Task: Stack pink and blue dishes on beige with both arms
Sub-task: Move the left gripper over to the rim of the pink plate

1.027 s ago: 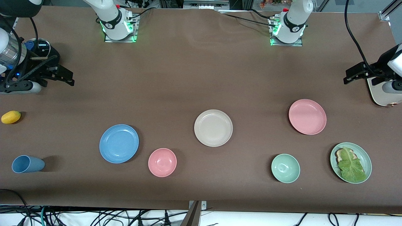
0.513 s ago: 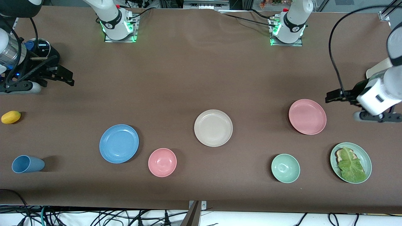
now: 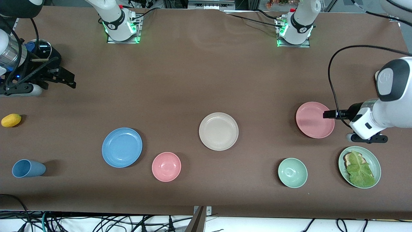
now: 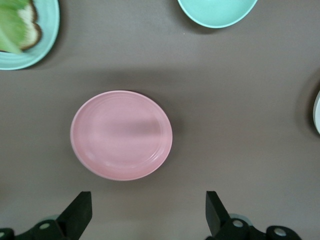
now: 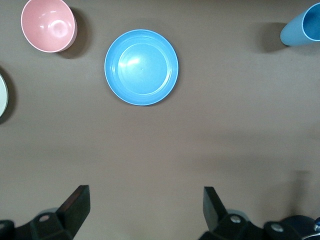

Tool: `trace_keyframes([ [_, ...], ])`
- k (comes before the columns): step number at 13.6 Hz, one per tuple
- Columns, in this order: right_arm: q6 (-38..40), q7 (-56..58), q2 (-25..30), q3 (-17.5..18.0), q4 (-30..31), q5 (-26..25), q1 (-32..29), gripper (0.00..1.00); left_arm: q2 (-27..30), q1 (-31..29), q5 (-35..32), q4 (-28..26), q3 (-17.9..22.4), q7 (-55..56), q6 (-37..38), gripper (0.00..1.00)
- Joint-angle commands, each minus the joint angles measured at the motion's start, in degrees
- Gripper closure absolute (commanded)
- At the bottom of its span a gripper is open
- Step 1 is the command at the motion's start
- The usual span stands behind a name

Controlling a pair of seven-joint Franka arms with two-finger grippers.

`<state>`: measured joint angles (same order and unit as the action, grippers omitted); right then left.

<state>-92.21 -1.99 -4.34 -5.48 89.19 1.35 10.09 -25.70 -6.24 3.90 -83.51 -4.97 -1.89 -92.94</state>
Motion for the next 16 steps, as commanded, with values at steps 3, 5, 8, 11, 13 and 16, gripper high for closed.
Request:
trace_keyframes([
  [3,0.10,0.50,-0.23,-0.24,-0.95,0.76,-0.07,0.00,-0.23,-5.43,4.70,-7.18,-0.04,-9.25,-8.39,0.00],
  [5,0.10,0.50,-0.23,-0.24,-0.86,0.67,-0.07,0.00,-0.67,-8.25,6.73,-8.76,-0.04,-15.93,-10.23,0.00],
  [8,0.10,0.50,-0.23,-0.24,-0.86,0.76,-0.07,0.00,-0.76,-11.06,6.91,-12.10,-0.04,-20.86,-13.83,0.00],
  [11,-0.08,0.50,-0.32,-0.24,-0.86,0.76,-0.07,0.00,-3.21,-13.88,10.06,-14.83,-0.04,-27.88,-18.50,0.00],
  [13,-0.17,0.50,-0.32,-0.24,-0.86,0.67,-0.07,0.00,-5.50,-15.72,10.87,-14.84,-0.04,-31.14,-20.08,0.01],
  [16,-0.17,0.50,-0.32,-0.24,-0.86,0.76,-0.07,0.00,-7.35,-16.61,12.01,-14.92,-0.04,-32.83,-20.79,0.02],
])
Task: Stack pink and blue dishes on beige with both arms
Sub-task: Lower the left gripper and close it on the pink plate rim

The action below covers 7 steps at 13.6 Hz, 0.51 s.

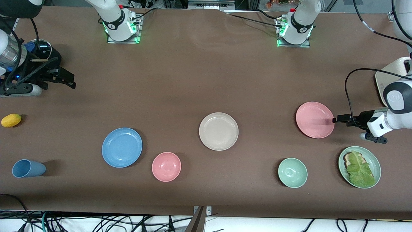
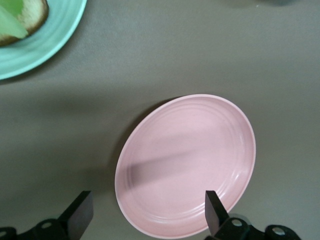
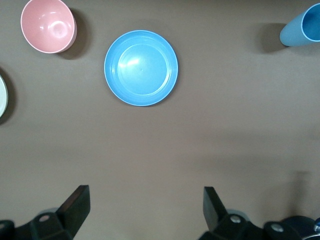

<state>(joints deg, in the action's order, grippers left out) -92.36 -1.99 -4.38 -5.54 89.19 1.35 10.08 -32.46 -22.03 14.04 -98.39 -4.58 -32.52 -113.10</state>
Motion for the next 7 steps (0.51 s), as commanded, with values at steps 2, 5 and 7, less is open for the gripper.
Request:
trace_keyframes([
  [2,-0.02,0.50,-0.28,-0.17,-0.86,0.76,-0.06,0.00,-1.02,-1.18,2.65,-1.45,-0.43,-2.19,-2.28,0.02],
  [5,-0.02,0.50,-0.28,-0.17,-0.86,0.76,-0.06,0.00,-0.50,-1.79,4.31,-5.75,-0.43,-4.38,-5.98,0.02],
  [7,-0.02,0.50,-0.28,-0.17,-0.86,0.76,-0.15,0.00,0.03,-1.79,5.29,-8.56,-0.43,-5.88,-8.70,0.02],
])
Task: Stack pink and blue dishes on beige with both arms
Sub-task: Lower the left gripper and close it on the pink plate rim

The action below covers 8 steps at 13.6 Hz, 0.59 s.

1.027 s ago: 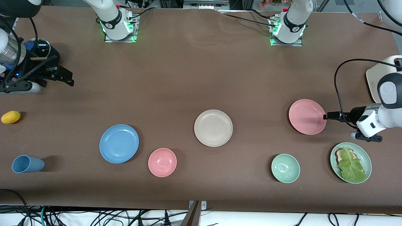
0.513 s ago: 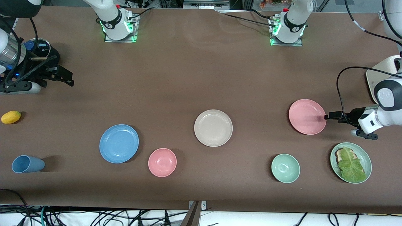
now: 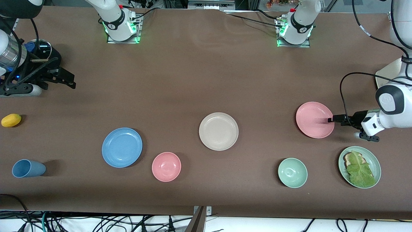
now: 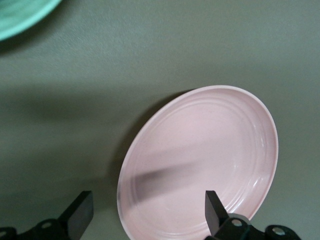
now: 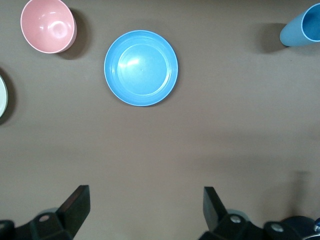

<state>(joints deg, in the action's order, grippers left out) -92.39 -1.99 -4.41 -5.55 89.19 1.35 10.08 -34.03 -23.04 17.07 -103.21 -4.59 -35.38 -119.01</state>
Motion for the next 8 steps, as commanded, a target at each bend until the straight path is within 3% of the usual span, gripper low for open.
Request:
trace_keyframes([
  [1,0.02,0.50,-0.25,-0.25,-0.86,0.76,-0.15,0.00,1.95,-0.78,2.27,-4.79,-0.42,-3.11,-3.85,0.02],
  [5,0.11,0.50,-0.25,-0.25,-0.86,0.76,-0.24,0.00,2.04,-1.22,3.32,-6.29,-0.42,-3.20,-4.30,0.06],
  [6,0.28,0.50,-0.25,-0.25,-0.86,0.85,-0.24,0.00,2.04,-1.22,3.41,-6.38,-0.42,-3.20,-4.30,0.17],
  [8,0.37,0.50,-0.25,-0.25,-0.77,0.85,-0.24,0.00,1.95,-1.40,3.67,-6.30,-0.24,-3.11,-3.95,0.81],
])
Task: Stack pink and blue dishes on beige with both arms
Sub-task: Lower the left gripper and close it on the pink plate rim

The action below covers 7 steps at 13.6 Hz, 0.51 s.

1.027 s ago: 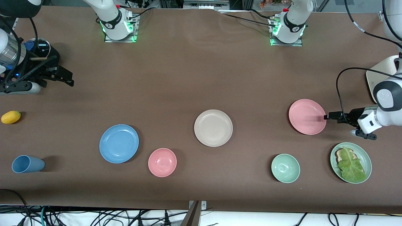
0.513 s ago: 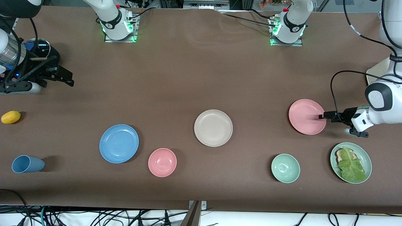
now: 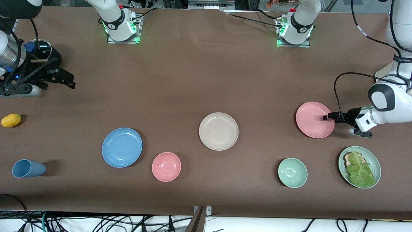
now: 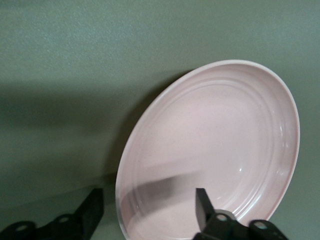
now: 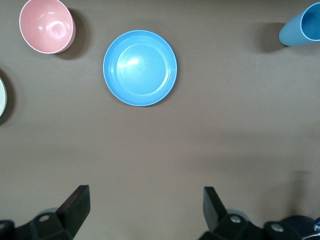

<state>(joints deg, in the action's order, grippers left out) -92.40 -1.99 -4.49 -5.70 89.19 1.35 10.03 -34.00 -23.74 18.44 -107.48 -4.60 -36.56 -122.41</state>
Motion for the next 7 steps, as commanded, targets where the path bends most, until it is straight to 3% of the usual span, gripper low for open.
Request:
trace_keyframes([
  [1,0.47,0.50,-0.17,-0.10,-0.77,0.85,-0.19,0.00,1.92,-1.22,3.69,-1.77,-0.06,-2.02,0.06,1.00],
  [7,0.47,0.50,-0.08,-0.01,-0.77,0.85,-0.19,0.00,1.92,-1.22,3.45,-0.10,0.03,-6.33,2.00,1.00],
])
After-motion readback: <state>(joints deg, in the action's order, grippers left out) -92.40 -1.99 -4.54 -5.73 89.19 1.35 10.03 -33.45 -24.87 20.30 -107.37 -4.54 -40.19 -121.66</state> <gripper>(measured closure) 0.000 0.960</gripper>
